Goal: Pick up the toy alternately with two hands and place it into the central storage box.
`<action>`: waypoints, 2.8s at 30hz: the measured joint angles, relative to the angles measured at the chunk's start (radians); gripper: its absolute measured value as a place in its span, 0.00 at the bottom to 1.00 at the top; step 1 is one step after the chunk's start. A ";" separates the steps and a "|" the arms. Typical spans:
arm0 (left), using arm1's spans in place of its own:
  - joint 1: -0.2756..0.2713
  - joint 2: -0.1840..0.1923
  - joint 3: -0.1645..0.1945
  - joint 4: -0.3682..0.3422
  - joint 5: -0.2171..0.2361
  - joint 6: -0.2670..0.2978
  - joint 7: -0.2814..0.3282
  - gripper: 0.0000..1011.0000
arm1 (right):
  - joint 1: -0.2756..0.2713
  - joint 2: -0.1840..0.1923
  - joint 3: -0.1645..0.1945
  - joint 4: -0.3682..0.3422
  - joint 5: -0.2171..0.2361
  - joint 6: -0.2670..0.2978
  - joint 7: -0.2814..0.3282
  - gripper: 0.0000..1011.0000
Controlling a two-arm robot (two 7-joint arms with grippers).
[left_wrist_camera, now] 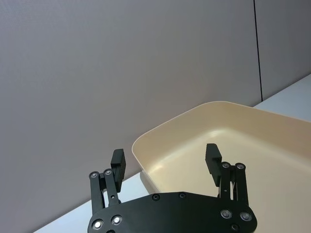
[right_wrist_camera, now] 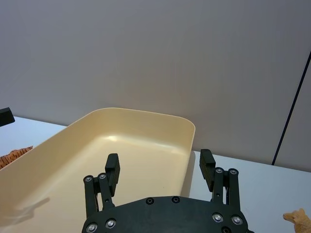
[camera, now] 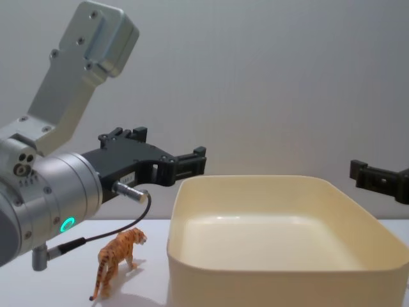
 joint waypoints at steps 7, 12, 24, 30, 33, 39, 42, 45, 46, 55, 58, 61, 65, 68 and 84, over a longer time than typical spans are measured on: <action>0.000 0.000 0.000 0.000 0.000 0.000 0.000 0.99 | 0.000 0.000 0.000 0.000 0.000 0.000 0.000 0.99; 0.000 0.000 0.000 0.000 0.000 0.000 0.000 0.99 | 0.000 0.000 0.000 0.000 0.000 0.000 0.000 0.99; 0.000 0.000 0.000 0.000 0.000 0.000 0.000 0.99 | -0.010 0.004 0.002 -0.011 0.000 -0.001 -0.006 0.99; 0.000 0.000 0.000 0.000 0.000 0.000 0.000 0.99 | -0.033 0.015 0.010 -0.033 0.000 -0.001 -0.030 0.99; 0.000 0.000 0.000 0.000 0.000 0.000 0.000 0.99 | -0.045 0.022 0.015 -0.044 0.002 -0.001 -0.044 0.99; 0.000 0.000 0.000 0.000 0.000 0.000 0.000 0.99 | -0.083 0.047 0.034 -0.075 0.018 0.002 -0.088 0.99; 0.000 0.000 0.000 0.000 0.000 0.000 0.000 0.99 | -0.104 0.063 0.048 -0.089 0.032 0.010 -0.108 0.99; 0.000 0.000 0.000 0.000 0.000 0.000 0.000 0.99 | -0.115 0.071 0.055 -0.094 0.042 0.018 -0.117 0.99; 0.000 0.000 0.000 0.000 0.000 0.000 0.000 0.99 | -0.120 0.075 0.060 -0.095 0.050 0.025 -0.121 0.99; 0.000 0.000 0.000 0.000 0.000 0.000 0.000 0.99 | -0.119 0.079 0.072 -0.072 0.086 0.075 -0.119 0.99; 0.000 0.000 0.000 0.000 0.000 0.000 0.000 0.99 | -0.102 0.070 0.072 -0.047 0.092 0.097 -0.107 0.99; 0.000 0.000 0.000 0.000 0.000 0.000 0.000 0.99 | -0.092 0.064 0.071 -0.033 0.094 0.108 -0.104 0.99; 0.000 0.000 0.000 0.000 0.000 0.000 0.000 0.99 | -0.074 0.051 0.069 -0.003 0.095 0.123 -0.108 0.99; 0.000 0.000 0.000 0.000 0.000 0.000 0.000 0.99 | -0.066 0.043 0.068 0.012 0.093 0.128 -0.114 0.99; 0.000 0.000 0.000 0.000 0.000 0.000 0.000 0.99 | -0.031 0.004 0.055 0.090 0.063 0.153 -0.136 0.99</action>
